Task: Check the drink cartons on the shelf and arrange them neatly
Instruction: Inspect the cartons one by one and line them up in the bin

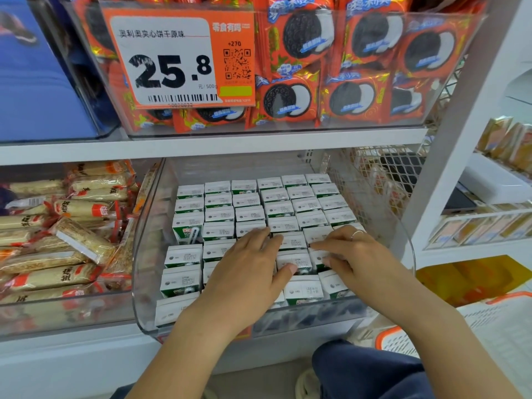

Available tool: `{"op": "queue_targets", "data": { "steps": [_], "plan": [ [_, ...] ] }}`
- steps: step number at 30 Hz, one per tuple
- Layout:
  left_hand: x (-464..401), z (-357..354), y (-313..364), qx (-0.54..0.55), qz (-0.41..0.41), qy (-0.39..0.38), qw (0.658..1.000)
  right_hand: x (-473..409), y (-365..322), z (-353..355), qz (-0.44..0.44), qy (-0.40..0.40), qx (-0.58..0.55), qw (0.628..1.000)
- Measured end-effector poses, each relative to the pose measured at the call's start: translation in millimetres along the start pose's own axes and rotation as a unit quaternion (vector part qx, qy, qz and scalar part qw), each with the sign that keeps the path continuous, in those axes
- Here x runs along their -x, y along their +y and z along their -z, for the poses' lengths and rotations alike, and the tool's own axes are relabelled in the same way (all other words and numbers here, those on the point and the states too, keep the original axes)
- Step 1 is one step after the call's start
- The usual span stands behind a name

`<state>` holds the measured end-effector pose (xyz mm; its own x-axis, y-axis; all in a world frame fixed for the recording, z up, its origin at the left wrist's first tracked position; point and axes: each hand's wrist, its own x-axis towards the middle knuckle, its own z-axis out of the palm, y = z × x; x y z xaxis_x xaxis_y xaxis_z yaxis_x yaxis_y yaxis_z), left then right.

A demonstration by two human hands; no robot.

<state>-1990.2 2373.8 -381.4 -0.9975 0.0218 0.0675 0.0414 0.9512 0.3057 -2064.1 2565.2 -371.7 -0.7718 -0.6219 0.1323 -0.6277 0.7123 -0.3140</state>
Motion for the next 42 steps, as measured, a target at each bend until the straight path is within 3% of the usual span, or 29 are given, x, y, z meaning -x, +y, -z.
{"op": "queue_targets", "data": {
  "steps": [8,21,27,33,37,42],
  "plan": [
    [-1.4,2.2,1.3,-0.009,0.003,-0.013,1.0,-21.8,-5.3,7.5,-0.035,0.041,-0.018,0.998],
    [-1.8,-2.0,-2.7,-0.009,-0.006,0.009,1.0,-62.1,-15.6,28.1,-0.111,-0.132,0.084,0.981],
    [-3.3,-4.9,-0.8,-0.023,-0.002,0.016,1.0,-68.8,-24.0,28.7,-0.115,-0.153,0.127,0.973],
    [-2.8,-6.3,-0.6,-0.029,0.002,0.02,0.999,-71.1,-35.2,13.8,-0.084,-0.123,0.229,0.962],
    [-2.7,-4.2,-0.5,-0.031,0.001,0.012,0.999,-66.6,-21.4,18.9,-0.067,-0.107,0.165,0.978],
    [-2.0,-0.3,-0.1,-0.026,0.003,0.013,1.0,-52.5,-4.5,35.0,-0.052,-0.093,-0.03,0.994]
  ]
}}
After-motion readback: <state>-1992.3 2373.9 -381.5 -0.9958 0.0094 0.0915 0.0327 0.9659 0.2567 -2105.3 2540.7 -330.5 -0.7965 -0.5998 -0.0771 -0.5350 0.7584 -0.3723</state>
